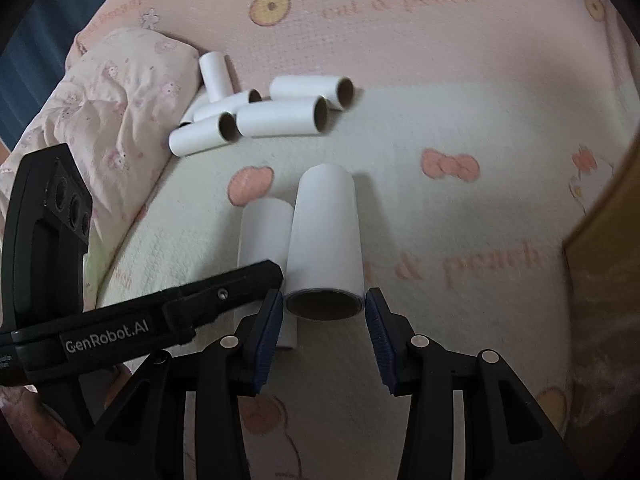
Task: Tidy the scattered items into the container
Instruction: 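Close the right gripper around a standing white cardboard tube, then grasp a white tube with the left gripper while the right gripper grasps another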
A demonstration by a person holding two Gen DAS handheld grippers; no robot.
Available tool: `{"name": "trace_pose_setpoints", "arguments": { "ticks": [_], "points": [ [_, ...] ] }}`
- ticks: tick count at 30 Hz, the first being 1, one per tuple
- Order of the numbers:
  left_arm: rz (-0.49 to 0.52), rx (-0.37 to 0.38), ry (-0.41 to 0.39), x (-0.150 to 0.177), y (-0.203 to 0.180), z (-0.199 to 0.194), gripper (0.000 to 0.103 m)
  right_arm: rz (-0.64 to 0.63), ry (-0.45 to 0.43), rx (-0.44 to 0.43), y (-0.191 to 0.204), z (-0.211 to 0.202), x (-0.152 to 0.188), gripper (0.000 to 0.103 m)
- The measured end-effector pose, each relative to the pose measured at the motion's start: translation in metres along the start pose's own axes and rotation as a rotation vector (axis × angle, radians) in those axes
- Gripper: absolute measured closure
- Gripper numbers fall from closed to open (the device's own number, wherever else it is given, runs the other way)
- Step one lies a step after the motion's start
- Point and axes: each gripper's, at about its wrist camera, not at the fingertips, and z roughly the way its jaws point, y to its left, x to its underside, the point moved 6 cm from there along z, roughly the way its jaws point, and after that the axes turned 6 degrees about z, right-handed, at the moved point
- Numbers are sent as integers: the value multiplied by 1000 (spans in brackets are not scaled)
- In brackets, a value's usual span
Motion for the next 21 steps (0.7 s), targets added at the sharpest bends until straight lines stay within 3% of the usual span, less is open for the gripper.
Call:
{"name": "trace_pose_setpoints", "arguments": {
  "ticks": [9,11,12,13,19,21],
  "points": [
    [74,-76,33,-13,0,-11,57,11,53,-12,-8,-2,7,60],
    [102,-112,29,-15,4,-19,57,21,73,-9,-9,0,6,53],
    [102,-122,30,-16,6,-21,56,25,77,5,-10,1,5,43],
    [90,-123,35,-16,9,-22,53,19,80,19,-10,2,4,39],
    [-78,-35,87,-18,27,-14,45,-25,116,44,-5,15,-14,37],
    [-115,-7,105,-19,29,-8,44,-51,160,95,-6,28,-19,36]
  ]
}}
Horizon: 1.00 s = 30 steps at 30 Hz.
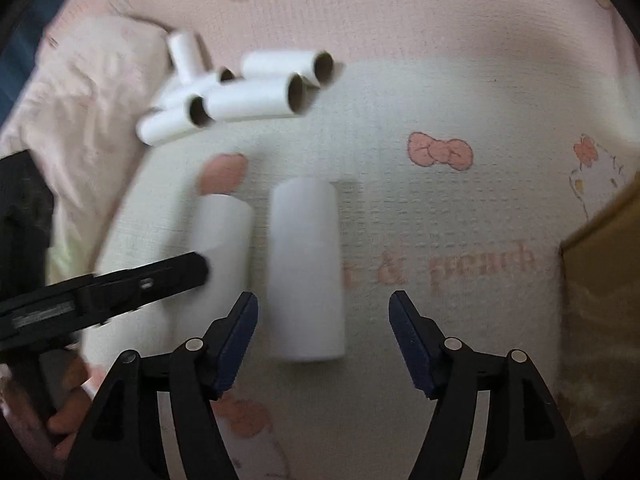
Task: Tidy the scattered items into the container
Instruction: 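Grasp a white tube with the left gripper while the right gripper grasps another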
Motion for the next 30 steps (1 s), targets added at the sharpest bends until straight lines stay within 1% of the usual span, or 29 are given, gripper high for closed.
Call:
{"name": "trace_pose_setpoints", "arguments": {
  "ticks": [2,5,7,11,13,16,19,21,24,27,30],
  "points": [
    [-6,4,11,-1,-3,6,44,-35,27,2,3,6,-4,36],
    [14,-17,30,-3,-9,13,44,-106,22,40,11,8,-13,36],
    [34,-37,31,-4,-12,15,44,-144,46,62,14,12,-16,36],
    [63,-52,50,-4,-17,20,44,-215,88,117,11,16,-15,36],
    [75,-61,55,-5,-20,22,44,-216,85,135,5,11,-14,36],
    [69,-65,60,-5,-20,25,44,-162,94,121,-11,3,-15,36],
    [59,-81,58,-6,-19,26,44,-95,99,81,-25,-1,-19,36],
    [73,-104,52,-6,-21,26,45,-35,120,40,-33,0,-20,36],
    [112,-141,43,-5,-24,21,50,24,147,-7,-41,2,-20,36],
    [131,-212,41,-3,-20,13,51,-13,173,-6,-35,7,-22,36],
    [142,-277,50,-3,-11,4,51,-87,202,37,-23,14,-23,36]
  ]
}}
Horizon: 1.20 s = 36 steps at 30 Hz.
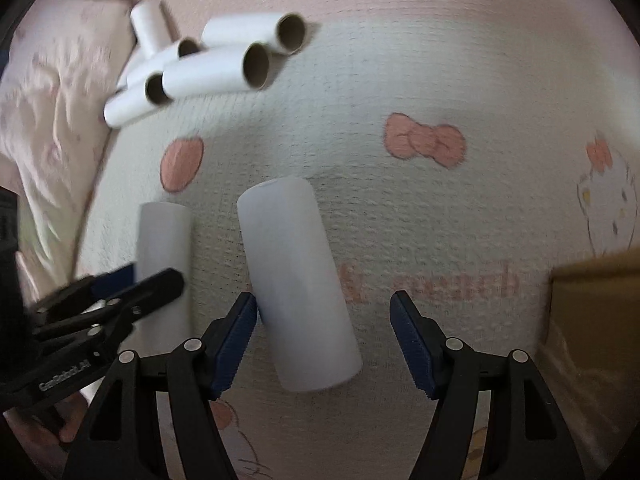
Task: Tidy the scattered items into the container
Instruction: 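Grasp a white tube with the left gripper while the right gripper grasps another, then lift both held tubes and carry them toward the cardboard box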
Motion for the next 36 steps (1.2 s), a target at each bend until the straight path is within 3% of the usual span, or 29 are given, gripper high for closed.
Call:
{"name": "trace_pose_setpoints", "arguments": {
  "ticks": [6,12,20,24,27,36],
  "points": [
    [-8,-20,46,-1,15,-2,50,-110,26,29,31,11,-15,36],
    [-16,-17,102,-3,13,10,51,-178,73,168,36,31,-13,39],
    [29,-101,104,-1,6,12,51,-178,85,178,32,29,-7,46],
    [74,-135,104,6,3,10,52,-199,99,188,30,26,-1,61],
    [112,-159,119,10,0,11,52,-198,107,177,29,25,1,61],
    [69,-187,137,16,2,8,53,-147,139,144,21,19,22,61]
  ]
}}
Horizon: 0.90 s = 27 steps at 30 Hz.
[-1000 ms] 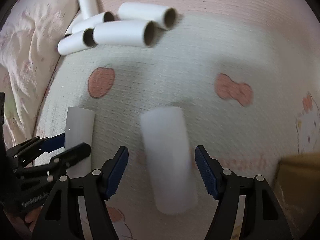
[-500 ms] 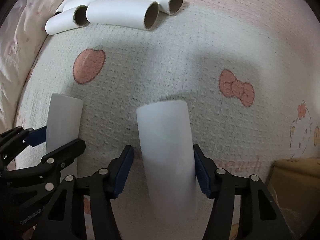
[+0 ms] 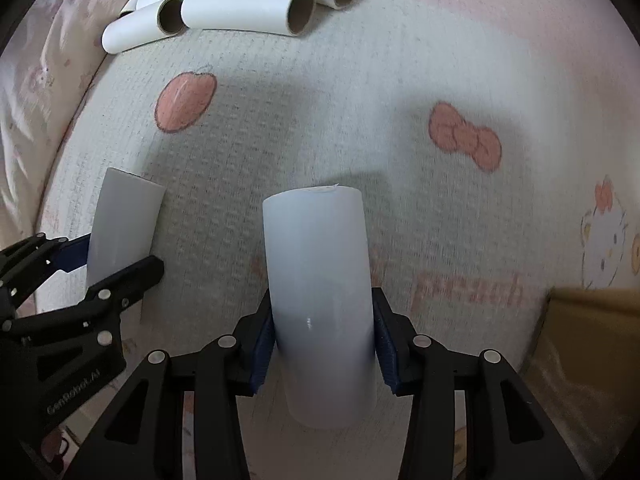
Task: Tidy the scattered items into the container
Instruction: 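Lift both held tubes and carry them toward the cardboard box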
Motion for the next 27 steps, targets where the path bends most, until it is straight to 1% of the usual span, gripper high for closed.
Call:
{"name": "trace_pose_setpoints", "arguments": {
  "ticks": [3,6,10,11,12,13,14,16,17,18,19,20,22,25,27],
  "points": [
    [-4,27,-11,1,-2,-7,53,55,0,-38,-6,-6,5,62],
    [17,29,-70,-1,-6,-25,53,89,-31,-65,-10,-21,8,62],
    [92,-54,-175,-6,-15,-54,53,143,-78,-129,-14,-45,11,62],
    [107,-69,-198,-9,-15,-61,53,157,-87,-146,-12,-51,15,62],
    [118,-76,-216,-8,-17,-65,53,167,-93,-163,-19,-61,14,62],
    [128,-77,-232,-5,-15,-70,53,175,-100,-177,-19,-66,2,62],
    [135,-76,-243,-7,-10,-75,53,186,-110,-192,-20,-71,3,62],
    [136,-70,-261,-12,-18,-76,53,208,-123,-226,-28,-82,9,62],
    [139,-57,-271,-12,-17,-78,53,218,-130,-248,-29,-86,13,62],
    [142,-45,-278,-14,-20,-81,53,232,-138,-269,-38,-95,18,62],
    [146,-40,-281,-13,-21,-82,53,246,-142,-281,-50,-107,21,62],
    [146,-43,-279,-12,-21,-81,53,256,-145,-283,-49,-109,16,62],
    [134,-50,-265,-12,-19,-75,53,280,-138,-285,-53,-106,23,62],
    [117,7,-257,-8,-16,-74,53,322,-120,-340,-59,-104,28,62],
    [109,40,-276,-9,-16,-78,53,336,-116,-379,-60,-104,28,62]
  ]
}}
